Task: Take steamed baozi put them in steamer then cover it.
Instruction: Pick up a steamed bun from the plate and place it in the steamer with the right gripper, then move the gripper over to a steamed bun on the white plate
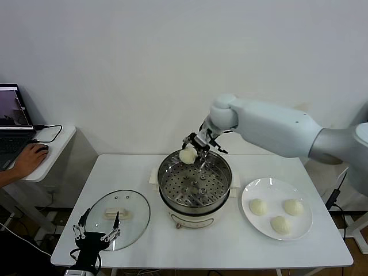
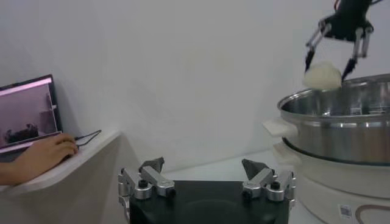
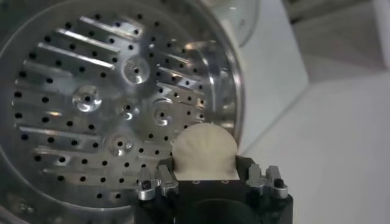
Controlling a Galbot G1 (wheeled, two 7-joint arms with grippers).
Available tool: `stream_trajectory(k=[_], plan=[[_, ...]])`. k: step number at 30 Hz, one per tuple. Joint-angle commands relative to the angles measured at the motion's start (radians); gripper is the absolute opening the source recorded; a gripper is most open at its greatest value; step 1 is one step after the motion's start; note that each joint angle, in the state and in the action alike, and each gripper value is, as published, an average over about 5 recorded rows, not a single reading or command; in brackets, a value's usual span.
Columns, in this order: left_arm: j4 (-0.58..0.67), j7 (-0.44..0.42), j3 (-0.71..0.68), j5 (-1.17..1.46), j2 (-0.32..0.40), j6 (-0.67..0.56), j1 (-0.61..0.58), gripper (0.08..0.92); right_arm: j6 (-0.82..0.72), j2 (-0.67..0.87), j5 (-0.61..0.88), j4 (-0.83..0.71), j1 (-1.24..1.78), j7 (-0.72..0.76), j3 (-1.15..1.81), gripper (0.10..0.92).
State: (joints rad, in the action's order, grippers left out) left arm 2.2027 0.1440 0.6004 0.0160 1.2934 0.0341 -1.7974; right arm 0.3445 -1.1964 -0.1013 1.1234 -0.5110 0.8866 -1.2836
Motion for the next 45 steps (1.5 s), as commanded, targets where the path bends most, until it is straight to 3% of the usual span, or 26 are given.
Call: stream_trajectory(k=[1, 10, 18, 24, 28, 32, 37, 40, 45], plan=[[-0.002, 0.0, 0.003, 0.001, 0.001, 0.0, -0.001, 0.823, 0.099, -0.064, -0.142, -0.03, 0.008, -0.01, -0.044, 0.619], [-0.005, 0.0, 0.0, 0.0, 0.003, 0.0, 0.003, 0.823, 0.142, -0.058, -0.223, -0.067, 0.041, -0.034, -0.033, 0.63], [-0.004, 0.0, 0.0, 0.0, 0.006, 0.0, 0.004, 0.823, 0.168, -0.07, -0.277, -0.112, 0.066, -0.055, -0.016, 0.694], [-0.003, 0.0, 0.001, 0.0, 0.007, -0.001, 0.003, 0.823, 0.165, -0.061, -0.24, -0.094, 0.062, -0.058, -0.016, 0.806], [0.003, 0.0, 0.002, 0.001, 0.005, -0.001, 0.003, 0.823, 0.126, -0.022, -0.144, -0.037, 0.008, -0.025, -0.016, 0.822], [0.012, -0.001, 0.003, 0.003, 0.001, -0.001, 0.0, 0.823, -0.065, 0.095, 0.084, 0.11, -0.08, 0.053, -0.017, 0.823], [0.015, -0.002, 0.002, 0.005, -0.007, 0.0, 0.003, 0.823, -0.464, 0.325, 0.308, 0.365, -0.182, 0.125, -0.036, 0.823], [0.017, -0.004, -0.006, 0.005, -0.01, 0.002, 0.017, 0.823, -0.619, 0.462, 0.341, 0.478, -0.208, 0.126, -0.038, 0.822], [0.023, -0.005, -0.022, 0.005, -0.022, 0.003, 0.027, 0.823, -0.7, 0.691, 0.317, 0.603, -0.222, 0.121, -0.055, 0.823]])
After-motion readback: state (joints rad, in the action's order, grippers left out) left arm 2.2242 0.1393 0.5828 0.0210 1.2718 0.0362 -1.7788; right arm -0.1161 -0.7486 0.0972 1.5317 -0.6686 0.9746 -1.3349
